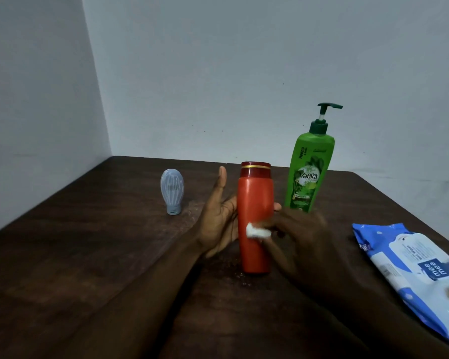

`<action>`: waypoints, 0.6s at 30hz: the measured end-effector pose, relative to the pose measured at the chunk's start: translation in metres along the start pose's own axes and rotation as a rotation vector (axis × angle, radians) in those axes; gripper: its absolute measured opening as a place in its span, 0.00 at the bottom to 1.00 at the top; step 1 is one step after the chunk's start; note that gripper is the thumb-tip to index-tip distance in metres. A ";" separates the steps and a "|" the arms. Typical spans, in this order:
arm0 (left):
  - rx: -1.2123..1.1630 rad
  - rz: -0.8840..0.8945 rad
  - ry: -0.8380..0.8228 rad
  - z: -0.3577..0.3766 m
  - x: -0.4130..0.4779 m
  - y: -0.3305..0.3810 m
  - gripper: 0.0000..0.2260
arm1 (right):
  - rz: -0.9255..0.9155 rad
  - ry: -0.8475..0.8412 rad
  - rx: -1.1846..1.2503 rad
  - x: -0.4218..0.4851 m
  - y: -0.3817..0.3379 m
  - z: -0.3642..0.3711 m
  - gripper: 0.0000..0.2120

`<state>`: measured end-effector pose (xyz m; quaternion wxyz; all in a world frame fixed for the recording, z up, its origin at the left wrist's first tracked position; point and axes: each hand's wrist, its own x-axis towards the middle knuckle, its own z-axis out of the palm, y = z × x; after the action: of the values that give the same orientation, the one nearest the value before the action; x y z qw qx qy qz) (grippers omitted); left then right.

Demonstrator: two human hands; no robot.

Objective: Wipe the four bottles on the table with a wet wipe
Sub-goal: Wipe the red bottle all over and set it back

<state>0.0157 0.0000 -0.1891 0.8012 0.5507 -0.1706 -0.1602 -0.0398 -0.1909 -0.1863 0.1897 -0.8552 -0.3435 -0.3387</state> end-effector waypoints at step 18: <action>-0.118 0.100 0.020 0.001 0.002 0.009 0.23 | 0.107 0.224 0.209 0.082 0.013 -0.017 0.08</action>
<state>0.0175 0.0012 -0.1804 0.8409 0.4949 -0.1805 -0.1242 0.0057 -0.1712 -0.1172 0.3324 -0.8047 -0.3078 -0.3837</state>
